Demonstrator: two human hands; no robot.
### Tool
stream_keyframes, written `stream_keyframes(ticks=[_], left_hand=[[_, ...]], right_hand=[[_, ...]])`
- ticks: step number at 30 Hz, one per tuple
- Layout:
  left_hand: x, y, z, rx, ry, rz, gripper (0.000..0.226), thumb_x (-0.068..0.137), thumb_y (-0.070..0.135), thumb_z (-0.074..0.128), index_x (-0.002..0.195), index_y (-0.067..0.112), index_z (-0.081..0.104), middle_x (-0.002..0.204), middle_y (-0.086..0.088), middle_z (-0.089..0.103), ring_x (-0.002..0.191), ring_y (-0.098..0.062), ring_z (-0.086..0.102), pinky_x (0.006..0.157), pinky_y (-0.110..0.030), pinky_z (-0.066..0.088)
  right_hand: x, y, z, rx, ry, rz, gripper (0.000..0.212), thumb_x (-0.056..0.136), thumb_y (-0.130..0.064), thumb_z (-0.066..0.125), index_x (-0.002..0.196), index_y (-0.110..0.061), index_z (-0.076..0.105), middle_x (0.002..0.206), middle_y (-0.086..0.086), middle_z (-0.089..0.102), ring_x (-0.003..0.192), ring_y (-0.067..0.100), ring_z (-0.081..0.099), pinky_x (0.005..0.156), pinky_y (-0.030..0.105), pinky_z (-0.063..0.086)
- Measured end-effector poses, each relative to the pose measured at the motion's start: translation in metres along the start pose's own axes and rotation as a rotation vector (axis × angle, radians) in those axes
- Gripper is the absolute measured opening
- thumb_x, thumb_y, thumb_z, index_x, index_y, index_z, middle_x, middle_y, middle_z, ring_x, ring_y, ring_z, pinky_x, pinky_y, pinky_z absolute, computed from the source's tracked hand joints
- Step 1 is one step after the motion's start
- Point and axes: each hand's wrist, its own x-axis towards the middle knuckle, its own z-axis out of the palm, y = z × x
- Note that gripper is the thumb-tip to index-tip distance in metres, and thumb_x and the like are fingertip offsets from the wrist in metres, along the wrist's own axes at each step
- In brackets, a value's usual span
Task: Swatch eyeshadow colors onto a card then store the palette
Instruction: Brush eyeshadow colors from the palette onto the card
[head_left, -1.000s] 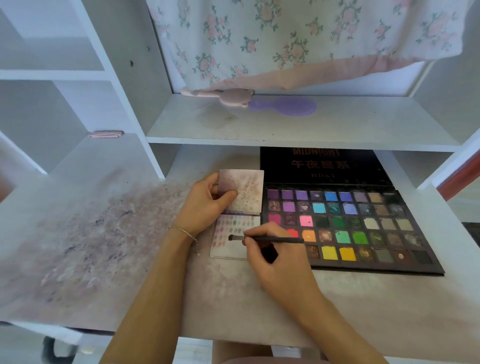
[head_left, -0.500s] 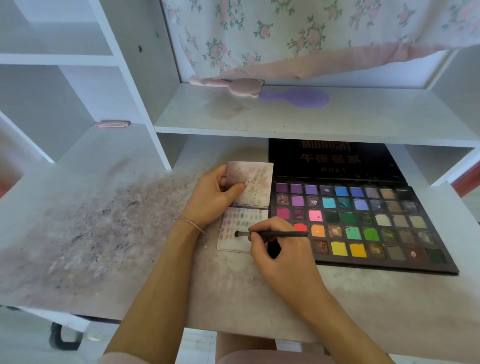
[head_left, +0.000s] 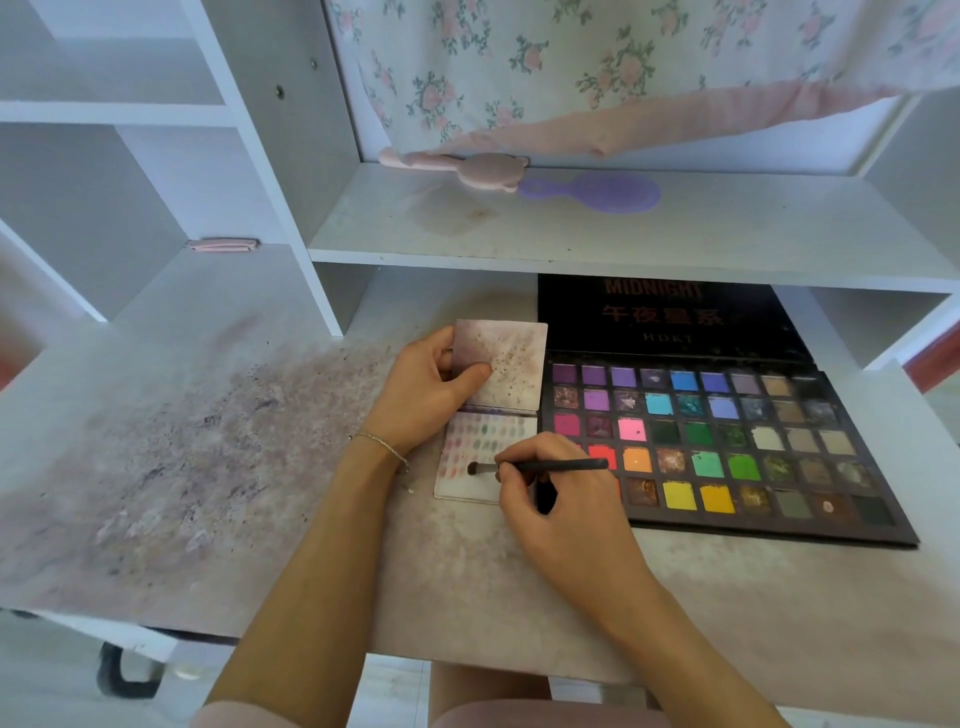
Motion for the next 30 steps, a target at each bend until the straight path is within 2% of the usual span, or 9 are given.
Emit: stream_keyframes(ticks=[6, 18, 25, 30], left_hand=[[0.0011, -0.0021, -0.0006, -0.011, 0.005, 0.006, 0.023, 0.086, 0.006, 0.059, 0.098, 0.025, 0.057, 0.084, 0.014, 0.067, 0.075, 0.002, 0.067, 0.061, -0.01, 0.05], [0.0013, -0.0032, -0.001, 0.0, -0.003, 0.005, 0.024, 0.086, 0.008, 0.059, 0.096, 0.03, 0.056, 0.085, 0.016, 0.067, 0.077, 0.002, 0.067, 0.063, -0.011, 0.051], [0.0005, -0.002, -0.0006, -0.007, -0.008, 0.014, 0.025, 0.086, 0.007, 0.059, 0.095, 0.03, 0.056, 0.085, 0.016, 0.066, 0.077, 0.003, 0.066, 0.062, -0.01, 0.05], [0.0006, -0.0022, -0.0013, -0.006, -0.008, 0.017, 0.024, 0.086, 0.007, 0.059, 0.095, 0.029, 0.056, 0.085, 0.015, 0.067, 0.077, 0.001, 0.067, 0.061, -0.011, 0.05]], right_hand=[[-0.001, 0.0, -0.0007, 0.004, -0.022, -0.005, 0.006, 0.083, -0.013, 0.06, 0.087, -0.018, 0.06, 0.082, -0.005, 0.058, 0.078, 0.006, 0.055, 0.068, 0.021, 0.048], [-0.0002, 0.0008, -0.0007, -0.011, -0.037, -0.01, 0.006, 0.085, -0.015, 0.059, 0.089, -0.019, 0.06, 0.083, -0.012, 0.054, 0.081, 0.003, 0.054, 0.069, 0.016, 0.046], [-0.001, 0.0018, -0.0012, 0.023, -0.033, -0.034, 0.005, 0.084, -0.016, 0.057, 0.086, -0.02, 0.06, 0.081, -0.015, 0.053, 0.082, 0.004, 0.053, 0.071, 0.018, 0.046], [-0.0011, 0.0018, -0.0053, 0.211, 0.113, -0.043, 0.012, 0.081, -0.018, 0.052, 0.082, -0.029, 0.056, 0.081, -0.011, 0.059, 0.078, 0.007, 0.057, 0.067, 0.017, 0.048]])
